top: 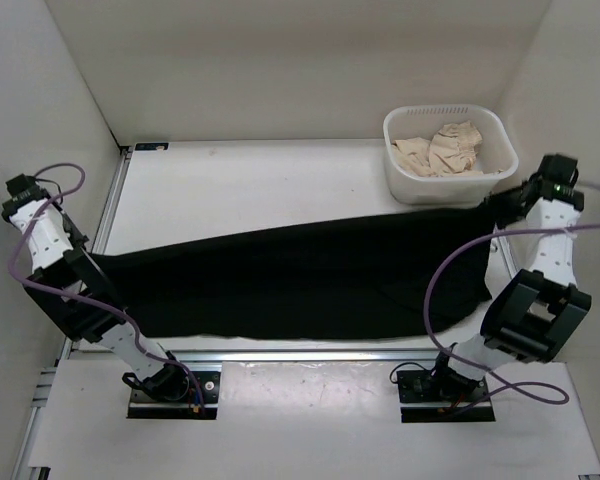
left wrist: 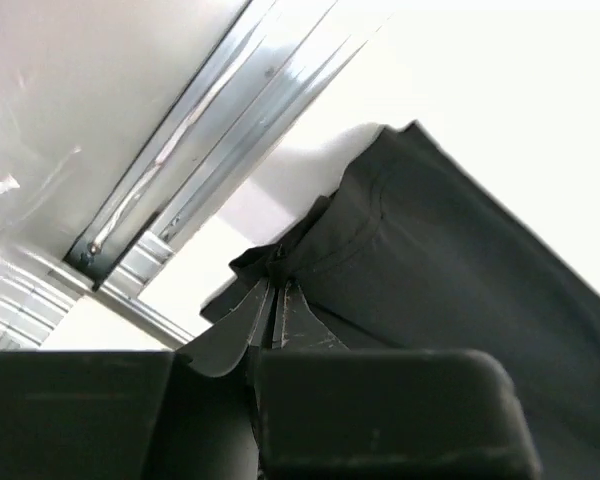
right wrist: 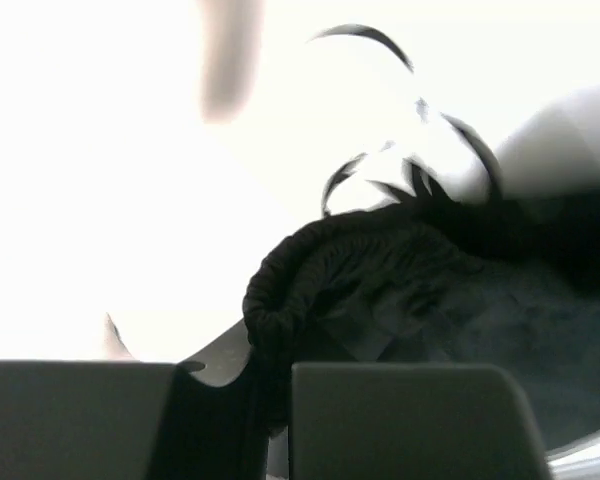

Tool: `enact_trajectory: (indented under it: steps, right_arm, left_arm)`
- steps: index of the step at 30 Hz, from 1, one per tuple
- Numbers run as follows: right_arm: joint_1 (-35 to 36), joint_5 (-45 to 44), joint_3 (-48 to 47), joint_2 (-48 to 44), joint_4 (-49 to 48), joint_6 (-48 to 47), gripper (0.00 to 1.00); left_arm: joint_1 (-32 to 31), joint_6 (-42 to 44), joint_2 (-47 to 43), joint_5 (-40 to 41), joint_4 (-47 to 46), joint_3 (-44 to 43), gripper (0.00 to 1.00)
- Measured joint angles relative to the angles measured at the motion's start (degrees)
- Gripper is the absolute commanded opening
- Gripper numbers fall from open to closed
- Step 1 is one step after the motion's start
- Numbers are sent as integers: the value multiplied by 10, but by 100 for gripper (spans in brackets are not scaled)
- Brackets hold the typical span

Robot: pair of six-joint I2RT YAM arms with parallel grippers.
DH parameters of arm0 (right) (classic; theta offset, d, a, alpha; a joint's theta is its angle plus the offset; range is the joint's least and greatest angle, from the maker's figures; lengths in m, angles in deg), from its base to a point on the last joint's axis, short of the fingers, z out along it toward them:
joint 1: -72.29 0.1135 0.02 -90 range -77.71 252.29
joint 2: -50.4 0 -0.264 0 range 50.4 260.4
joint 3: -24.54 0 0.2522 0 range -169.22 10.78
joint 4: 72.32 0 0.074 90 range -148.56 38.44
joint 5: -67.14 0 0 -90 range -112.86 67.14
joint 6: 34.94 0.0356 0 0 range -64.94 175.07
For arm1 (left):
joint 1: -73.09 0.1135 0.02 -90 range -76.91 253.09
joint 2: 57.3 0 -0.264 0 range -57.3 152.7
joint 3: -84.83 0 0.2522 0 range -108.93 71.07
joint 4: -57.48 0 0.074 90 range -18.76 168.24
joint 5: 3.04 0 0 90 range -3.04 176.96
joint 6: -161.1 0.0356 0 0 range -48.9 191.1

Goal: Fold and stack the trousers
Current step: Fold the trousers

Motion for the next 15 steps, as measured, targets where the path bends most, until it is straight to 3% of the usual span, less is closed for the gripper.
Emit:
enact_trajectory:
  steps: [3,7,15]
  right_arm:
    - [26,44,-105,39,0,-103,0]
    - [15,68,-49,4,2,-202,0]
    - [-82,22,238,-113,21,-266,0]
  left_arm:
    - [-3,-2,23,-23,24,-71,14]
    - [-5,-1,20,-27,24,-71,14]
    - [6,0,-61,6,-1,215,14]
